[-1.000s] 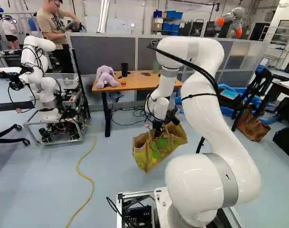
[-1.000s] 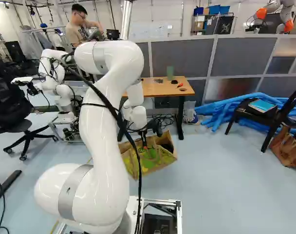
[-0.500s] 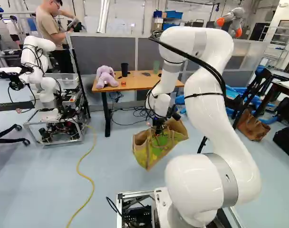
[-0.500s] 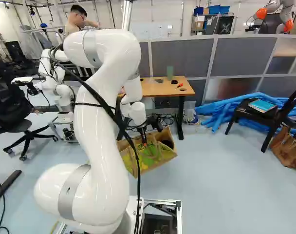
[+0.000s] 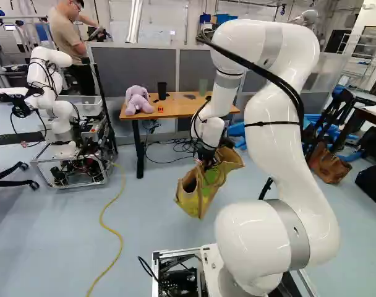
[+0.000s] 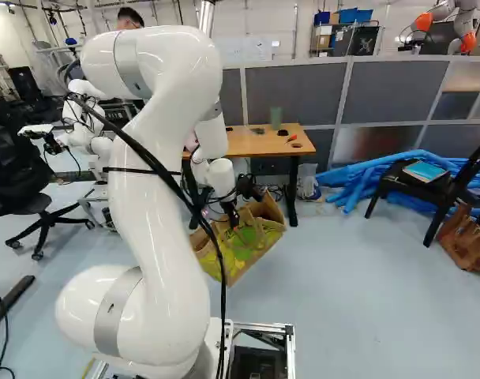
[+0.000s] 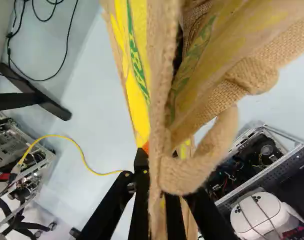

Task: Pick up the bag on the ground and place it on the table

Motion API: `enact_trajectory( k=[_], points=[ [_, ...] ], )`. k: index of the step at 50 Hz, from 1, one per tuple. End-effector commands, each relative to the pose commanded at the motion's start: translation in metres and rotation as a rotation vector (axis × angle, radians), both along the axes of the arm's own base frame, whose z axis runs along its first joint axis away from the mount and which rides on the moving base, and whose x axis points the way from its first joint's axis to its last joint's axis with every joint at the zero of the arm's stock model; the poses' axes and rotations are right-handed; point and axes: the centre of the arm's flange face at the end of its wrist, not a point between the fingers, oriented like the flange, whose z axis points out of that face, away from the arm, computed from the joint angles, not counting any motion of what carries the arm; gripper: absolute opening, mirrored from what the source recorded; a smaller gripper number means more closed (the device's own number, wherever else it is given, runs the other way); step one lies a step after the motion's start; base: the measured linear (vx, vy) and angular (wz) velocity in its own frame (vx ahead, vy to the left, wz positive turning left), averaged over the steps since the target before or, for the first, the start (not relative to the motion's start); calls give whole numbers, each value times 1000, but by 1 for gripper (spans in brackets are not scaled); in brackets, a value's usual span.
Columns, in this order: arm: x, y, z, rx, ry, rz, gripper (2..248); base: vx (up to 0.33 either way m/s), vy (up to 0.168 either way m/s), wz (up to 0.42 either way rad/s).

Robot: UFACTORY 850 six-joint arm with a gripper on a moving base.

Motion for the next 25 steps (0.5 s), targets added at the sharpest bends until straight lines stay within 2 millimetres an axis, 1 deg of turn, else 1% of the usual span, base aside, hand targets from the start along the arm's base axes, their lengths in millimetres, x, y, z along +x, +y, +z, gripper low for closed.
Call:
enact_trajectory(
  k=[25],
  points=[
    [-11,0,36,-54,-54,257,34,0,0,0]
  ],
)
